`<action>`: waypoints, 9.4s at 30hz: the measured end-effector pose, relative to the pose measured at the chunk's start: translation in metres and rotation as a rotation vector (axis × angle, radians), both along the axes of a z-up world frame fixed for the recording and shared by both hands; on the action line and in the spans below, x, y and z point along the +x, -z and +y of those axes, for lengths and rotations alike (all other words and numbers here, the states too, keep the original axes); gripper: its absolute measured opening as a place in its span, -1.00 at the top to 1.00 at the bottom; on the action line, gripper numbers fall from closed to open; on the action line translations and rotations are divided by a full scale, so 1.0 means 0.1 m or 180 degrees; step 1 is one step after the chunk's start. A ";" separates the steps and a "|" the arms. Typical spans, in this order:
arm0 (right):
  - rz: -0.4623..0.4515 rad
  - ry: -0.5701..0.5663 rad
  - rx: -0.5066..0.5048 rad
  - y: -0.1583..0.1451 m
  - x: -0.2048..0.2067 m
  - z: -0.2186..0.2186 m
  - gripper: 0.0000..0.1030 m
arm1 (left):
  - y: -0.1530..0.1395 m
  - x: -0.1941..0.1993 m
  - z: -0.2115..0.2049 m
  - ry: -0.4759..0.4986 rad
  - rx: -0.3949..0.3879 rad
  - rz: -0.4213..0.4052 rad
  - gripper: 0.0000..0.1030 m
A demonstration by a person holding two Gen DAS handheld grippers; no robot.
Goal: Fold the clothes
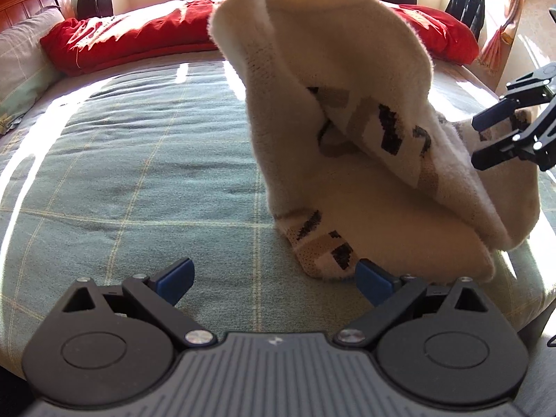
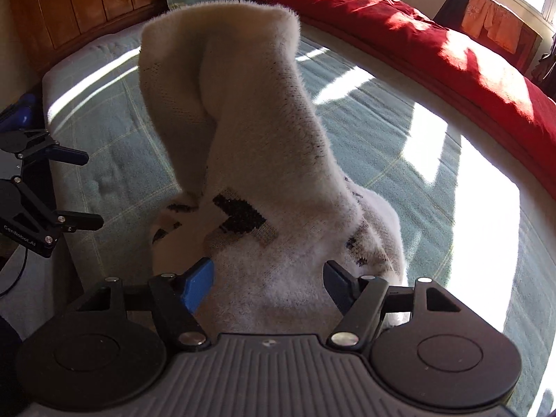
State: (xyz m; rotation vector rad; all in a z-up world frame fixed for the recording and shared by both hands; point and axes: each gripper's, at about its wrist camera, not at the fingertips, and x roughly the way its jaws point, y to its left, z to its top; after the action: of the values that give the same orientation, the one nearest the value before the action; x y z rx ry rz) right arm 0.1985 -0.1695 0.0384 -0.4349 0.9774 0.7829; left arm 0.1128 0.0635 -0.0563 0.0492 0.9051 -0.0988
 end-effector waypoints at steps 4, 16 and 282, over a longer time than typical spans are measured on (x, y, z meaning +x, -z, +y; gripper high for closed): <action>0.0310 -0.0011 0.0044 0.13 -0.22 -0.11 -0.45 | 0.03 0.04 -0.06 0.0055 0.0011 0.0032 -0.92; 0.0000 0.0674 -0.0556 0.47 0.18 -0.55 -0.34 | 0.08 0.07 -0.15 0.0054 0.0079 0.0133 -0.92; 0.0593 0.0543 0.0077 0.51 1.88 2.39 0.37 | -0.46 -0.38 1.27 0.0150 -0.0384 -0.0257 -0.96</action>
State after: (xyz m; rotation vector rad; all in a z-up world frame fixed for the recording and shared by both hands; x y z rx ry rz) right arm 0.3868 0.0696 -0.0123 -0.2564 1.1615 0.6884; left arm 0.0747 0.1905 -0.0103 -0.0376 0.8161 -0.1938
